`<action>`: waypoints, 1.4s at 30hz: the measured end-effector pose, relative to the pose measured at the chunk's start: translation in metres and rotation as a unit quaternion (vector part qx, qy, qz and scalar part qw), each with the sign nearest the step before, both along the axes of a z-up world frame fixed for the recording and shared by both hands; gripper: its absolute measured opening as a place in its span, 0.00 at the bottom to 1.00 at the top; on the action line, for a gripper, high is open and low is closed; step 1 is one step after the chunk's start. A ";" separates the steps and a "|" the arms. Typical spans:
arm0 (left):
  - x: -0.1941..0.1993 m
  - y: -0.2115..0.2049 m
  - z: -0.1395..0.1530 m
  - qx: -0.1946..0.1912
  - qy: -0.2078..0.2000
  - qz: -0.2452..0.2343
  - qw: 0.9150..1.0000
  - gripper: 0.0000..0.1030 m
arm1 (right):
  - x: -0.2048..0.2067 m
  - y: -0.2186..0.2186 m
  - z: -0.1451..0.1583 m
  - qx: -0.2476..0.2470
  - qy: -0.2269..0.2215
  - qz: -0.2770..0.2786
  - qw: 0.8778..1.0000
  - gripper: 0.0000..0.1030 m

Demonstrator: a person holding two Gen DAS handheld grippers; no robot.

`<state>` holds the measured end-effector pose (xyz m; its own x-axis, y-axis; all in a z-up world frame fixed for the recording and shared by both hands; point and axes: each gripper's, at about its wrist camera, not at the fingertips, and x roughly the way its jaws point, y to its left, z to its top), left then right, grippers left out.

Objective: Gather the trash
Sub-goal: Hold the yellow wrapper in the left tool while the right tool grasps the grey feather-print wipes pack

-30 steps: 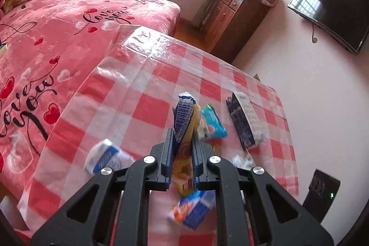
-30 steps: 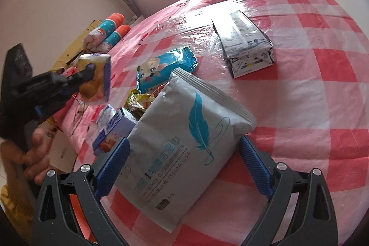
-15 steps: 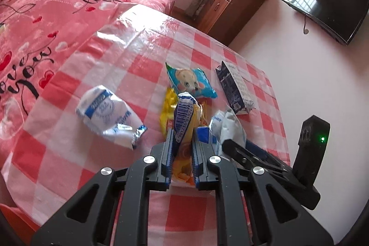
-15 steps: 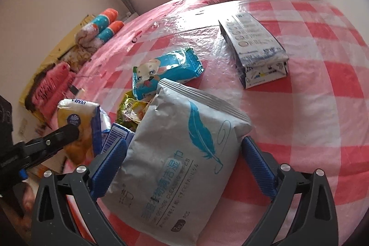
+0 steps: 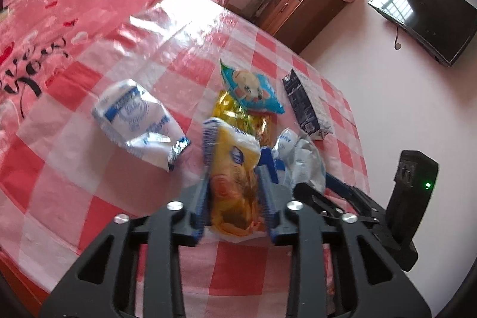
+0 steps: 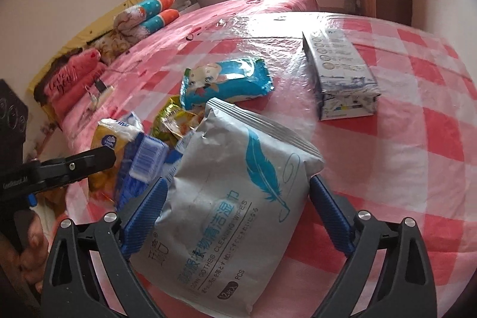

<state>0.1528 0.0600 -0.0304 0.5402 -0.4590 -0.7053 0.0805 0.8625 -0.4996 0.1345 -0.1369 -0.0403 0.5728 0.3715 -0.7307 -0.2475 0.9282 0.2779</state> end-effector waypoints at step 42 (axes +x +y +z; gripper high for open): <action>-0.041 0.022 -0.006 -0.080 -0.024 0.022 0.996 0.18 | -0.042 -0.027 -0.006 -0.078 -0.006 -0.049 0.996 0.78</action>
<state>0.1116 0.0819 -0.0365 0.5936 -0.5385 -0.5980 0.0722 0.7757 -0.6269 0.0923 -0.1637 -0.0463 0.6097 0.1953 -0.7682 -0.1558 0.9798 0.1255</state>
